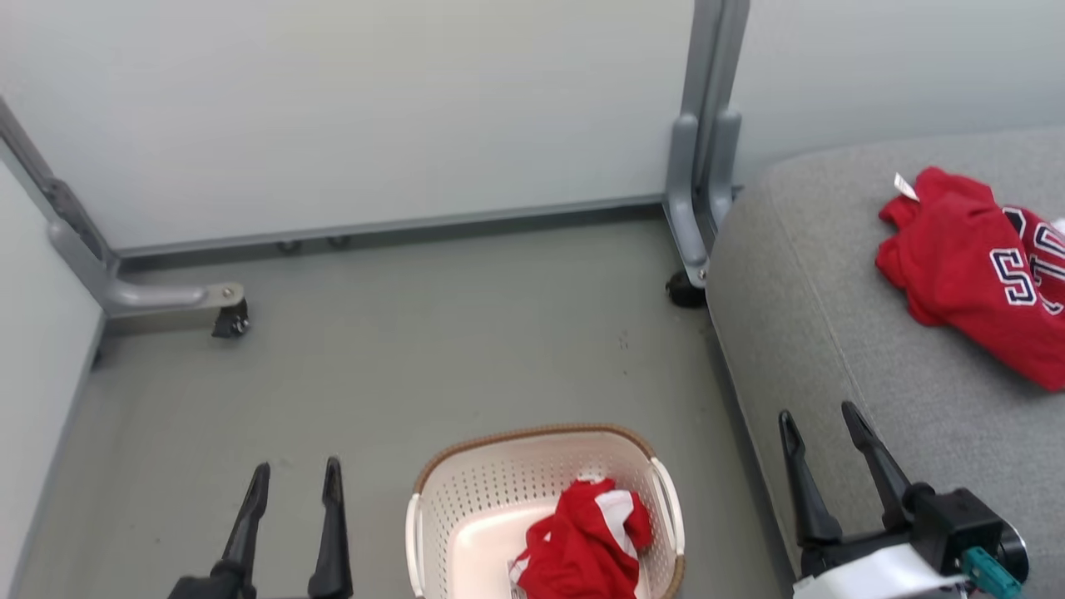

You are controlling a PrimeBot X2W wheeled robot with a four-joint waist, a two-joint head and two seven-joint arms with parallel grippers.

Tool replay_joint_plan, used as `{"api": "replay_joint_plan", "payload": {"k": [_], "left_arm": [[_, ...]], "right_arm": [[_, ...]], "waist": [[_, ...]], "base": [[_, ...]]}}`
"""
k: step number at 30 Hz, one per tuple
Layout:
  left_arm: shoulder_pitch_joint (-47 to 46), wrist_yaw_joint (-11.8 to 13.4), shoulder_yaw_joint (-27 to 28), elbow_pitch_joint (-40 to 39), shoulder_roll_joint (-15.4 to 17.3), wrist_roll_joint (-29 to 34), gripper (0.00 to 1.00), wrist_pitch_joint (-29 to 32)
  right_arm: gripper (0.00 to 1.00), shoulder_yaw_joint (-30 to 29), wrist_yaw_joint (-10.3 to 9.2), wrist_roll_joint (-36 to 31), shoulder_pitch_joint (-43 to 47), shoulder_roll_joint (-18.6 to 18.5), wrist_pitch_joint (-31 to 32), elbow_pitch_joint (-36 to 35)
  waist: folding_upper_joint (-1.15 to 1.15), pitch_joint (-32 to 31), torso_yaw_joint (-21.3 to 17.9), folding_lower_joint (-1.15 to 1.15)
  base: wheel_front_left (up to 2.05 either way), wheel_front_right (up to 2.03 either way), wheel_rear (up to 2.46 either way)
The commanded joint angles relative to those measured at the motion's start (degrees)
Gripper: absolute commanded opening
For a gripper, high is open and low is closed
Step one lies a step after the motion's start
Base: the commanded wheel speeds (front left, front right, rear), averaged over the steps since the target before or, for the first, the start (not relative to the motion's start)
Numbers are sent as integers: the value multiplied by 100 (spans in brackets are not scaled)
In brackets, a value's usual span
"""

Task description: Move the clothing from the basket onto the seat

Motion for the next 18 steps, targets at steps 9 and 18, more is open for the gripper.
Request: {"api": "replay_joint_plan", "payload": {"k": [9, 18], "left_arm": [[667, -270, 461, -44, -223, 829, 100, 0], [602, -389, 533, 101, -264, 988, 100, 0]], "right_arm": [[100, 119, -6, -100, 555, -89, -17, 82], [100, 151, -6, -74, 439, -45, -18, 169]], "waist": [[0, -481, 157, 1], [0, -428, 106, 1]], "base": [[0, 0, 0], [0, 0, 0]]}}
